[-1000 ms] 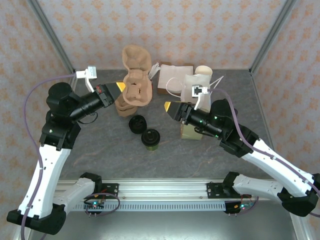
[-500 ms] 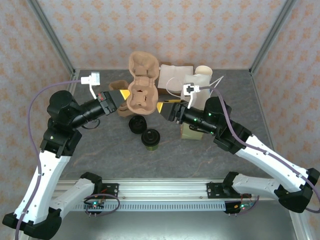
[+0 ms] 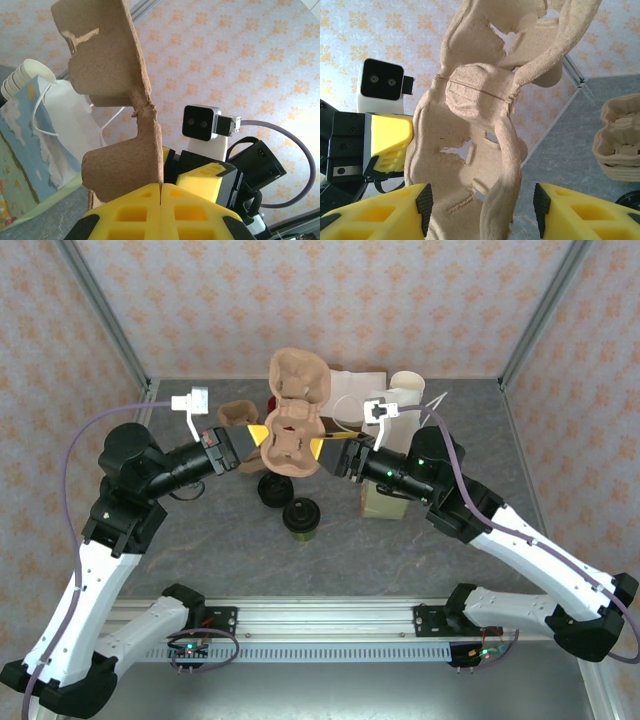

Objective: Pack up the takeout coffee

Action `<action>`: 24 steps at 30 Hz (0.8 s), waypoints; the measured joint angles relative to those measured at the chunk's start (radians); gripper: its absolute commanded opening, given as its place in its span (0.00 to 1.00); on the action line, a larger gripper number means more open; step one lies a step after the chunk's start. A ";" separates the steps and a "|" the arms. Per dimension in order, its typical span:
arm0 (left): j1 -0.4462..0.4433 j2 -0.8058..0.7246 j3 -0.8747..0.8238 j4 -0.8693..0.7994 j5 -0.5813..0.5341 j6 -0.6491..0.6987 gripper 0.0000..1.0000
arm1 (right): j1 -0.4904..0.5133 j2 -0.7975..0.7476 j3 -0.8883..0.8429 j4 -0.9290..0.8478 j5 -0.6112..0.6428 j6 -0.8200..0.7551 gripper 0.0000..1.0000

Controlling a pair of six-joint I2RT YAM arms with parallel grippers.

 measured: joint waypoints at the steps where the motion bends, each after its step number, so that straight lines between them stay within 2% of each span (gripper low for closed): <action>1: -0.002 0.000 0.000 0.003 0.000 0.000 0.00 | 0.000 0.000 0.000 0.000 -0.002 0.000 0.53; 5: -0.018 0.000 0.000 0.008 0.000 0.000 0.00 | 0.000 0.002 0.000 0.001 -0.016 0.002 0.46; 13: -0.027 0.000 0.000 0.007 -0.007 0.004 0.00 | -0.002 0.002 0.000 -0.005 -0.017 0.003 0.11; 14: -0.027 0.000 0.001 0.000 -0.011 0.012 0.06 | -0.003 0.002 0.000 -0.010 -0.015 0.002 0.07; 16: -0.027 0.001 0.010 -0.037 -0.030 0.049 0.25 | -0.003 -0.001 0.003 -0.030 -0.009 -0.006 0.00; 17: -0.031 0.003 0.021 -0.070 -0.040 0.071 0.34 | -0.003 -0.004 0.008 -0.046 -0.003 -0.010 0.00; 19: -0.039 0.012 0.058 -0.147 -0.063 0.132 0.46 | -0.003 -0.012 0.023 -0.097 0.018 -0.030 0.00; 21: -0.040 0.032 0.123 -0.235 -0.091 0.212 0.53 | -0.003 -0.020 0.048 -0.159 0.047 -0.047 0.00; 24: -0.040 0.067 0.232 -0.338 -0.135 0.339 0.56 | -0.003 -0.027 0.108 -0.283 0.092 -0.068 0.00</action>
